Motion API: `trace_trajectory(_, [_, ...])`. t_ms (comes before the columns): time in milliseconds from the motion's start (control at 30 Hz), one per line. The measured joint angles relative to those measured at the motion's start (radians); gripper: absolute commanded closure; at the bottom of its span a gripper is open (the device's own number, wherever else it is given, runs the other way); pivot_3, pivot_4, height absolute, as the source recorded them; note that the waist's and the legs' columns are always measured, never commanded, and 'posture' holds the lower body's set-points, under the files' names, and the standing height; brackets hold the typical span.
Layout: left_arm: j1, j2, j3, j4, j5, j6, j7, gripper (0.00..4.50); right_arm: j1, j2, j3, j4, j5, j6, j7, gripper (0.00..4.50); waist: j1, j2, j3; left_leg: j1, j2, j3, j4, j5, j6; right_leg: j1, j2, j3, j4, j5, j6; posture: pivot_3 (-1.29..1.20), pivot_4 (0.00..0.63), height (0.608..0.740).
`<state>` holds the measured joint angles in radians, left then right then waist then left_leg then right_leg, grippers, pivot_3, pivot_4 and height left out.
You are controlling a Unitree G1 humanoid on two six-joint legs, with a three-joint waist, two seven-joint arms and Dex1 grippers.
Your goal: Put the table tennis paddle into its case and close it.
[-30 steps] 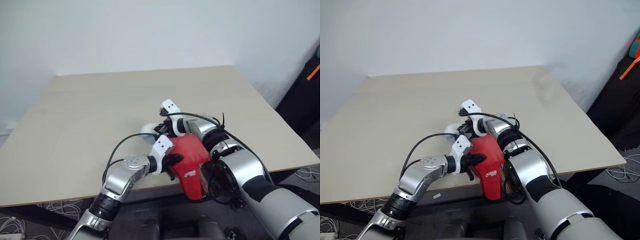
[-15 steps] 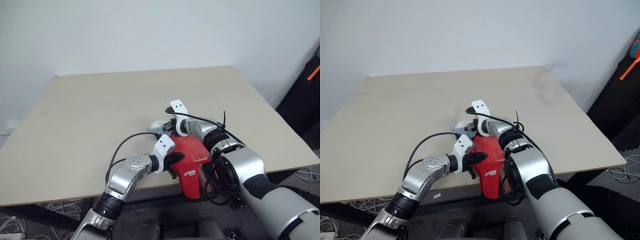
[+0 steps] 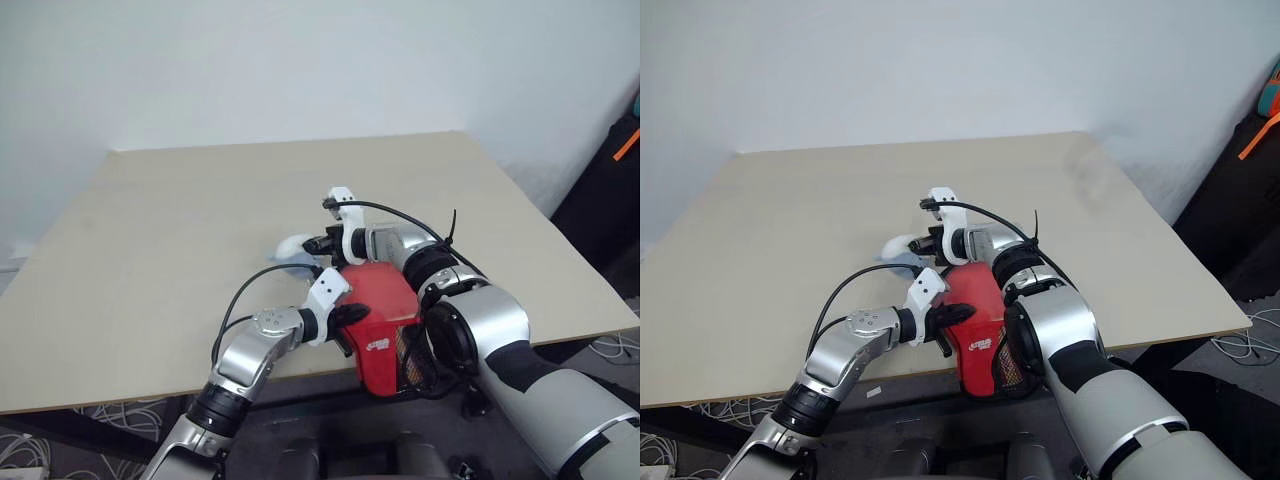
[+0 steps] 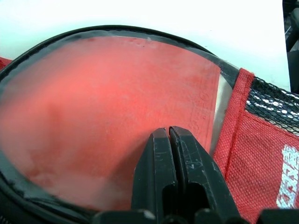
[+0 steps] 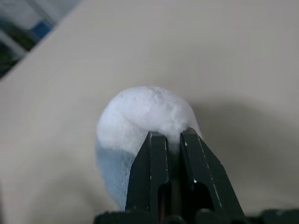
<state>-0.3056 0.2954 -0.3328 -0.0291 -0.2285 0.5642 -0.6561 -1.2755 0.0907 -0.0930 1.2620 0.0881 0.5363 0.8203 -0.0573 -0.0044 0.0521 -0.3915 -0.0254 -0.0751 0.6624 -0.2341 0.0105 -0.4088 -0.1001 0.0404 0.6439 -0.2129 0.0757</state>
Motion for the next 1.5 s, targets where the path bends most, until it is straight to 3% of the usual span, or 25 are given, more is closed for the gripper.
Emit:
trace_trajectory(167, [-0.001,-0.002,0.001,0.001,0.007,-0.002,-0.003,4.5,0.0,0.015,-0.01,-0.016,0.012,0.028,-0.008,4.48,0.0,0.0,0.0,0.0,0.0,0.0,0.0,0.0,0.0,0.0,0.0,0.0,0.0,0.0,0.0,0.0,0.0,0.698])
trace_trajectory(533, [0.0,-0.008,0.001,0.001,0.017,-0.002,-0.006,4.5,-0.001,0.071,-0.112,0.028,0.054,-0.024,-0.327,4.48,-0.016,0.0,0.0,0.0,0.0,-0.001,-0.001,0.0,0.0,-0.001,0.001,0.0,0.0,0.0,0.0,0.0,0.0,0.698])
trace_trajectory(1000, [0.001,-0.016,0.001,0.001,0.02,0.002,-0.007,4.5,-0.008,0.073,-0.182,0.053,0.089,-0.192,-0.601,4.48,-0.016,0.0,0.0,0.0,0.0,-0.002,-0.001,0.0,0.0,-0.001,0.001,-0.001,0.0,0.0,-0.001,0.0,0.0,0.698])
trace_trajectory(1233, [0.001,-0.017,0.0,0.0,0.02,0.003,-0.007,4.5,-0.006,-0.005,-0.163,0.079,0.043,-0.268,-0.722,4.48,-0.014,0.0,0.0,-0.001,0.0,-0.002,-0.001,0.0,0.0,0.0,0.0,-0.001,0.0,0.0,-0.001,0.0,0.0,0.698])
trace_trajectory(1500, [0.002,-0.017,0.001,-0.002,0.02,0.003,-0.007,4.5,0.039,-0.174,-0.13,0.084,0.003,-0.274,-0.707,4.48,-0.015,0.001,0.0,0.0,0.0,-0.001,-0.001,0.0,0.0,0.001,0.0,-0.001,-0.001,0.0,-0.001,0.0,0.0,0.698])
